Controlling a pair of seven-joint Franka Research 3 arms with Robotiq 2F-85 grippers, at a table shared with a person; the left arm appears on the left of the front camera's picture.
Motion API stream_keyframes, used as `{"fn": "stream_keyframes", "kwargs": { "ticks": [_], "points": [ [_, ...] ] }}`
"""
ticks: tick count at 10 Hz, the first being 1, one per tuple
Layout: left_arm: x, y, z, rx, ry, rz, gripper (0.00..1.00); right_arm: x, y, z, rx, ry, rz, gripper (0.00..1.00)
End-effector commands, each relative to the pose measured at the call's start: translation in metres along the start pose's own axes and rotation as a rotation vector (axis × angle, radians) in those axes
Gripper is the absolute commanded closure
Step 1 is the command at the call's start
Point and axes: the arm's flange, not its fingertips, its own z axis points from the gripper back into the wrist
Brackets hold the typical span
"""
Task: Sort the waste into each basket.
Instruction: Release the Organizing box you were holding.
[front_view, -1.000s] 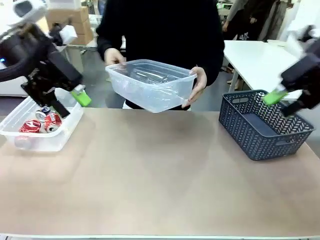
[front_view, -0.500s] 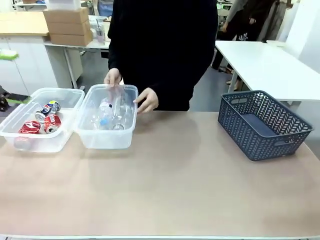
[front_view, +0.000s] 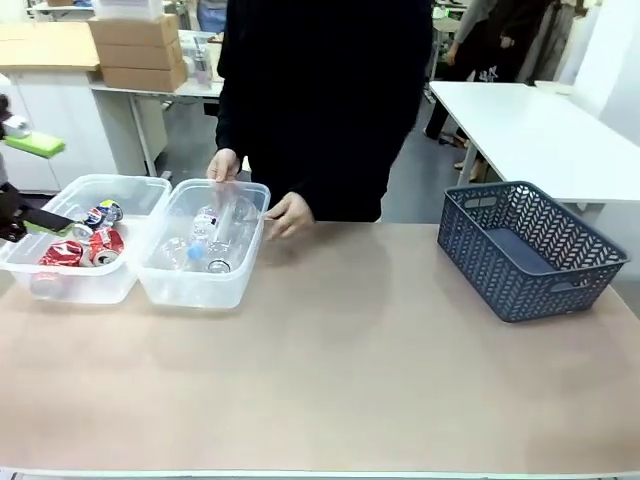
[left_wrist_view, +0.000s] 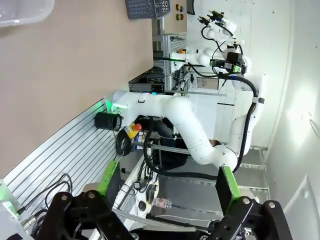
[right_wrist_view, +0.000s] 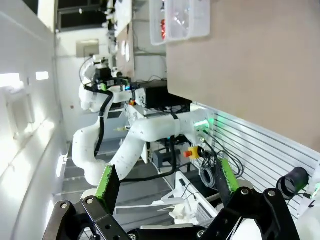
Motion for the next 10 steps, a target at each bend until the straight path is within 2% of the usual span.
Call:
{"fn": "stream_keyframes", "kwargs": {
  "ticks": [1, 10],
  "points": [
    [-0.0017, 0.0028, 0.0061, -0.002, 0.004, -0.03, 0.0, 0.0024, -0.0041, 0.0058, 0.01, -0.003, 0.026, 0.0],
    [-0.0017, 0.0028, 0.0061, -0.002, 0.004, -0.03, 0.0, 0.0024, -0.0041, 0.0058, 0.01, -0.003, 0.026, 0.0]
  ]
}}
